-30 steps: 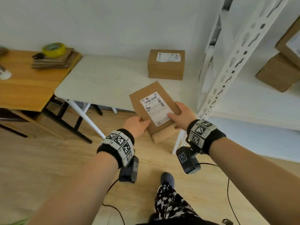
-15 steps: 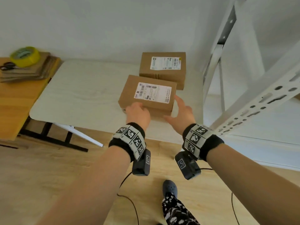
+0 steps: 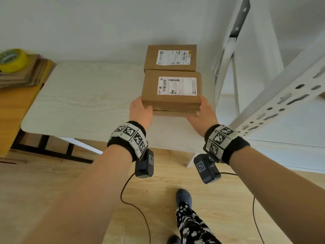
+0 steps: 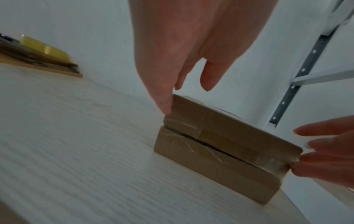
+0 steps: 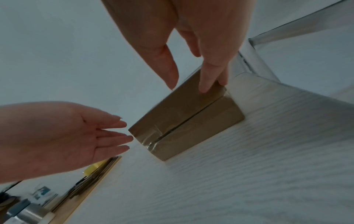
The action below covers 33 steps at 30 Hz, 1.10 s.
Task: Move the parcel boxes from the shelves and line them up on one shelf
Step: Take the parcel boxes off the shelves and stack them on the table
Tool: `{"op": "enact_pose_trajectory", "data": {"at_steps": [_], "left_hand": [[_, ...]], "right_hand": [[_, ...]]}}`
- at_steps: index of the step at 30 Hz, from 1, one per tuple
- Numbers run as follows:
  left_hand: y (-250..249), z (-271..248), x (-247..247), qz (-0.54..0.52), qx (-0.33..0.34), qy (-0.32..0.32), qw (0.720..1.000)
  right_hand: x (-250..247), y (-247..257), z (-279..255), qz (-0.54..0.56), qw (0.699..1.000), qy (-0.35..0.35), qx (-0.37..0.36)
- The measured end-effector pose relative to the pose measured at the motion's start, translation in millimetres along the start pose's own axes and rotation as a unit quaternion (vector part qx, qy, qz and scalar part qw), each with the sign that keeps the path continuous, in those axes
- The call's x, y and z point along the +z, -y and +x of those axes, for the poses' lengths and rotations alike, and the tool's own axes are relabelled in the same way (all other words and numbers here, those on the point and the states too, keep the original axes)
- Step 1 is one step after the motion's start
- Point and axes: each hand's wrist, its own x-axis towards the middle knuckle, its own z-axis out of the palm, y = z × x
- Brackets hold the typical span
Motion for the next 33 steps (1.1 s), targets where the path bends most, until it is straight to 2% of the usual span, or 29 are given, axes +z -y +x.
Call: {"op": "enact_pose_trajectory", "data": {"at_steps": [3, 7, 14, 21, 27, 33], "left_hand": [[3, -20, -6, 0.028, 0.004, -0.006, 1.0], [2, -59, -14, 0.038, 0.053, -0.002, 0.998], [-6, -152, -15, 0.065, 0.16, 0.026, 0.985], [-45, -215, -1, 0.061, 0.263, 0.057, 0.961], [-100, -243, 35, 0.072, 0.321, 0.101, 0.939], [-176, -245, 97, 0.076, 0.376, 0.129, 0.914]], "right_hand": [[-3, -4, -20, -0.028, 0.999, 0.028, 0.008], [-7, -7, -58, -0.045, 0.999, 0.021, -0.007], [-35, -16, -142, -0.059, 0.996, -0.025, -0.056], [-93, -18, -208, -0.045, 0.992, -0.096, -0.069], [-158, -23, -226, -0.052, 0.983, -0.156, -0.078], [-239, -35, -205, -0.073, 0.966, -0.235, -0.081]]}}
